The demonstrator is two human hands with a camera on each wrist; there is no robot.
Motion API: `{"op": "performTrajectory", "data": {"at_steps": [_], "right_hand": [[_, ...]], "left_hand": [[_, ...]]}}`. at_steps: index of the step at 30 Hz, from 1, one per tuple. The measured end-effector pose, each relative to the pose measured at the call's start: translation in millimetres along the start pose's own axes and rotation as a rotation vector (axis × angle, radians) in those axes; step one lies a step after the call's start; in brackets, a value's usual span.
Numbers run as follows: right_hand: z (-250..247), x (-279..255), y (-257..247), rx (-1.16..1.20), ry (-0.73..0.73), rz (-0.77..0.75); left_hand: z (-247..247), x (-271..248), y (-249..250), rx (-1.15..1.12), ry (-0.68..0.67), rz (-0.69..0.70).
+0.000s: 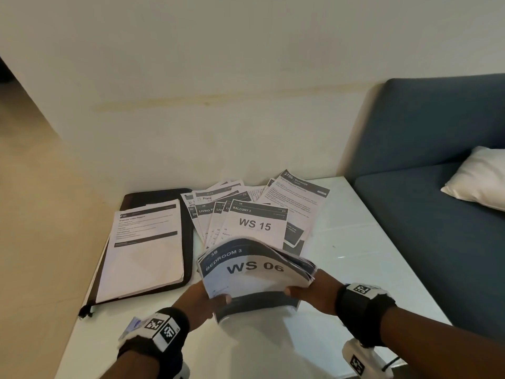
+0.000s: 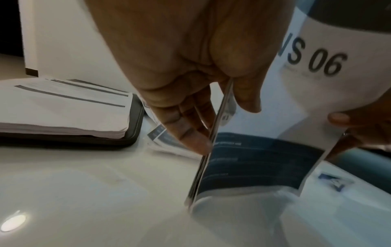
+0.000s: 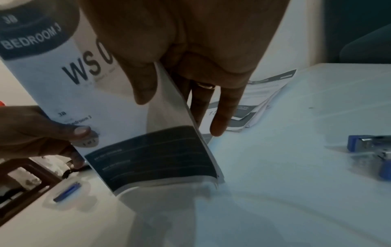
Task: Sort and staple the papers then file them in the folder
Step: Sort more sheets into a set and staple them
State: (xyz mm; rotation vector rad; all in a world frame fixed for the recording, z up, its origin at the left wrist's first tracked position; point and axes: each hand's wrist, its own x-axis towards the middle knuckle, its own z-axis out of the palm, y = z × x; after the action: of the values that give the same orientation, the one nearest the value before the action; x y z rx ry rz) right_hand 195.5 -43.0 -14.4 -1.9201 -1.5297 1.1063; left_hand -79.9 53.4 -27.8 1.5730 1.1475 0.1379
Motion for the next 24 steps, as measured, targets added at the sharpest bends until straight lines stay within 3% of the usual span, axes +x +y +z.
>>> {"op": "performTrajectory", "data": {"at_steps": [2, 4, 7, 10, 16, 24], "right_hand": [[2.8, -1.8, -1.2, -0.046, -0.034, 0.005], [2.6, -0.7, -1.0, -0.032, -0.045, 0.029], [-5.4, 3.8, -9.4, 0.218, 0.045, 0.04], [-17.0, 5.9, -31.5, 0.38, 0.139, 0.024], [-15.4, 16.7, -55.2, 0.487, 0.381, 0.005], [-5.2, 18.3, -68.4, 0.402, 0.302, -0.049]], "left_hand": [[2.7, -1.5, -3.8, -0.012, -0.024, -0.041], [1.6, -1.8, -1.9, -0.135, 0.018, 0.027], [-5.4, -5.1, 14.3, -0.29, 0.082, 0.113], [-11.5, -11.7, 35.7, -0.31, 0.177, 0.104], [0.4, -18.6, 61.5, -0.545, 0.213, 0.107], [-6.7, -17.7, 59.6, -0.705, 0.323, 0.095]]}}
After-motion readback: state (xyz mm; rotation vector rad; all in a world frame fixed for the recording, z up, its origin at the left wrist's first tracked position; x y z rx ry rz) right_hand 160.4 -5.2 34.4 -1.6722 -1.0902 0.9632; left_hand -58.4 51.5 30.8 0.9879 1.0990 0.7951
